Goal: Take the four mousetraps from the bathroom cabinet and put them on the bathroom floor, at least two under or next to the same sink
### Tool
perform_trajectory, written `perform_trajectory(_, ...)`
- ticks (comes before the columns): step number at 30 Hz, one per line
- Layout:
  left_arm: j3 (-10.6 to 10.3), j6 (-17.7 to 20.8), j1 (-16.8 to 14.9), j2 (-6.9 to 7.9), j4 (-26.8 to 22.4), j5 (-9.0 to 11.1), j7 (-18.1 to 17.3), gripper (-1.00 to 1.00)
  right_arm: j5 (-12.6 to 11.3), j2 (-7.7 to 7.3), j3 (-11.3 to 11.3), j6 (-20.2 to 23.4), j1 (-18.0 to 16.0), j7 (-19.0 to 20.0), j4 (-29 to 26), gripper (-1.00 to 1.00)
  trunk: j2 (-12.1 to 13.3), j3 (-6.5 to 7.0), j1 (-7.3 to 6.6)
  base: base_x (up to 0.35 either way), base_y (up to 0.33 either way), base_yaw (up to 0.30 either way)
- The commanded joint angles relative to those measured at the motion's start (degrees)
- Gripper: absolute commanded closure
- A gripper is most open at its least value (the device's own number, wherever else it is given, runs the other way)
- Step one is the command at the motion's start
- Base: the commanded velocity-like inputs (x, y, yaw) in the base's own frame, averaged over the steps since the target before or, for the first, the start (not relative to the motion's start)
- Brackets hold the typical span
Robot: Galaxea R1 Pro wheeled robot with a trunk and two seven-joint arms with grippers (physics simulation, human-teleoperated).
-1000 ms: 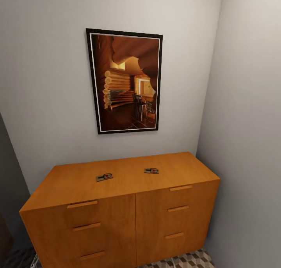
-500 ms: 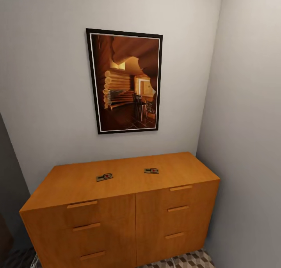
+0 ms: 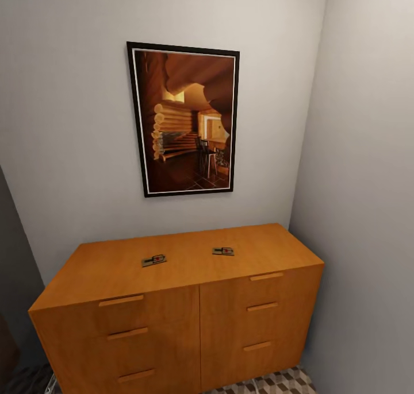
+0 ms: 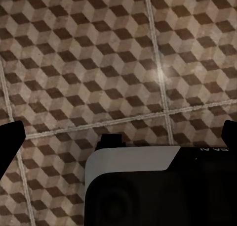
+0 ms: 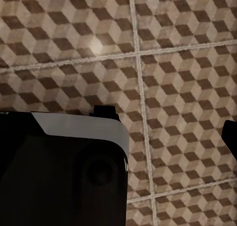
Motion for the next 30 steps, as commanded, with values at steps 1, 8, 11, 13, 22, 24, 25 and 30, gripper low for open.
perform_trajectory(1, -0.5, -0.2, 0.0, -0.02, 0.0, 0.4, 0.2, -1.0, -0.6, 0.04, 0.5, -0.4, -0.1, -0.1, 0.2, -1.0, 0.0, -0.07, 0.0, 0.0, 0.0, 0.0)
perform_trajectory(8, -0.9, 0.5, -0.1, -0.17, -0.7, 0.0, 0.4, -1.0, -0.5, 0.07, 0.8, -0.1, -0.1, -0.3, 0.1, -1.0, 0.0, -0.07, 0.0, 0.0, 0.0, 0.0)
perform_trajectory(11, -1.1, 1.1, -0.1, -0.2, -2.4, -0.2, 0.4, -1.0, -0.3, 0.04, 1.0, 0.1, -0.1, -0.2, 0.0, -1.0, 0.0, -0.07, 0.0, 0.0, 0.0, 0.0)
perform_trajectory(13, -1.2, 2.5, -0.1, 0.13, -5.7, -0.4, 0.3, -1.0, -0.2, -0.07, 1.0, 0.3, -0.1, 0.0, -0.4, -1.0, 0.0, -0.07, 0.0, 0.0, 0.0, 0.0)
perform_trajectory(22, -1.2, 11.4, -0.1, 3.03, -20.9, -0.6, 0.2, -1.0, -0.3, -3.61, 0.9, 2.4, -0.2, -0.2, -7.7, -1.0, 0.0, -0.07, 0.0, 0.0, 0.0, 0.0)
perform_trajectory(24, -1.2, 13.2, -0.1, 3.83, -23.9, -0.6, 0.1, -1.0, -0.3, -4.39, 0.8, 3.6, -0.2, -0.2, -10.2, -1.0, 0.0, -0.07, 0.0, 0.0, 0.0, 0.0)
perform_trajectory(25, -1.2, 14.1, -0.1, 4.29, -25.3, -0.6, 0.1, -1.0, -0.4, -4.77, 0.8, 4.3, -0.2, -0.2, -11.4, -1.0, 0.0, -0.07, 0.0, 0.0, 0.0, 0.0)
perform_trajectory(30, -1.1, 18.3, -0.1, 6.63, -32.1, -0.6, 0.0, -1.0, -0.5, -6.75, 0.5, 8.1, -0.1, -0.3, -17.2, -1.0, 0.0, -0.07, 0.0, 0.0, 0.0, 0.0)
